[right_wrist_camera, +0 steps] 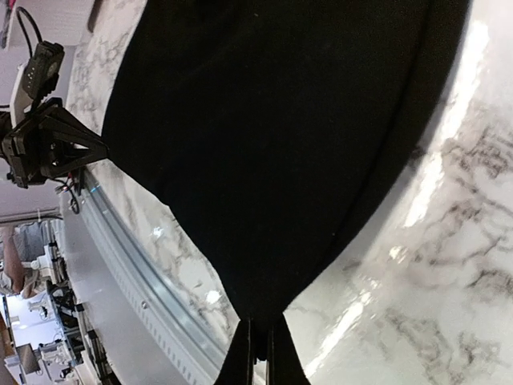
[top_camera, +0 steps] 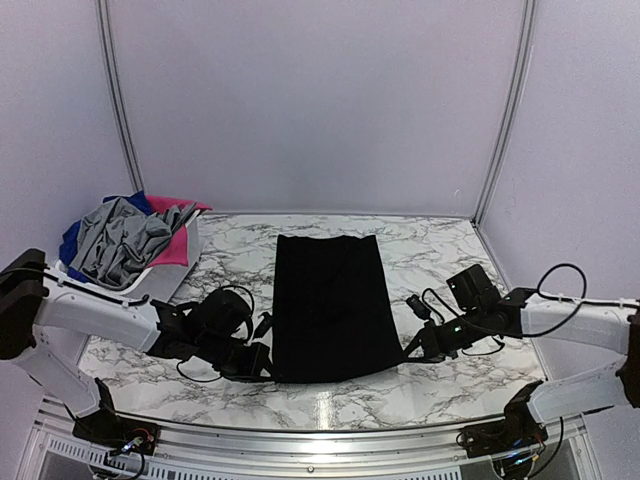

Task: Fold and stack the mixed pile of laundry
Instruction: Move the 2/3-rectangle-folded T-shirt to the center of the board, then pick up the 2/3-rectangle-folded T-shirt from the center of the board, then fold the 2/3-rectangle-folded T-shirt at the center of the board.

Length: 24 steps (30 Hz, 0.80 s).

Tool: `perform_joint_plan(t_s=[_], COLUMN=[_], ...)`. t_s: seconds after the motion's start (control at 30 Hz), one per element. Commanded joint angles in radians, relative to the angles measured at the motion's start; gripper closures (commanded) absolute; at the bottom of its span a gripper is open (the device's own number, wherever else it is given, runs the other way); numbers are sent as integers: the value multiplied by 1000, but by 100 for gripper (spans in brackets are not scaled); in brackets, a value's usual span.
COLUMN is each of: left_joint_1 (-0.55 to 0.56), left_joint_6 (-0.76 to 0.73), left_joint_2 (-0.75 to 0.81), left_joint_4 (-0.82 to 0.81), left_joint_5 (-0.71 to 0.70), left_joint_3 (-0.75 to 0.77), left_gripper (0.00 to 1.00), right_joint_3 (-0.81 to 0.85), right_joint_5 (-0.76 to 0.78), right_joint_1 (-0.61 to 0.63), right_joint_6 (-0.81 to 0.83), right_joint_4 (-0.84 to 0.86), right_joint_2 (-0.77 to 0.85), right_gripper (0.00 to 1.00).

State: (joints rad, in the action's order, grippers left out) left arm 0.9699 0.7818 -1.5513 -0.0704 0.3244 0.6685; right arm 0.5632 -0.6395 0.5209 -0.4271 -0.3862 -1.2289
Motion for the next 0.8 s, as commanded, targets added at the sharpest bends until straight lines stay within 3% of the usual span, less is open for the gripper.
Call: perform_joint_plan(t_s=[0.0,0.13,0.33,0.47,0.77], left_joint_1=[90,75,-95,-186,-290], left_joint_6=[53,47,-45,-124,-214], left_joint_2=[136,203,145,14,-372], left_joint_4=[110,205,310,329,328], left_joint_5=[-24,-75,-104,-106,-151], left_joint_3=[12,79,243,366,669], left_gripper=[100,100,100,100,100], right_joint_3=[-27,60,292,437,716], right_joint_5=[-19,16,39,43,33], right_joint_1=[45,41,-78,-161,-199], right_joint_6=[-120,-106,-15,81,172], right_joint_4=[-77,-123,-116,-104,1], right_joint_2=[176,179,-3,-196,-656], right_gripper=[100,100,100,100,100])
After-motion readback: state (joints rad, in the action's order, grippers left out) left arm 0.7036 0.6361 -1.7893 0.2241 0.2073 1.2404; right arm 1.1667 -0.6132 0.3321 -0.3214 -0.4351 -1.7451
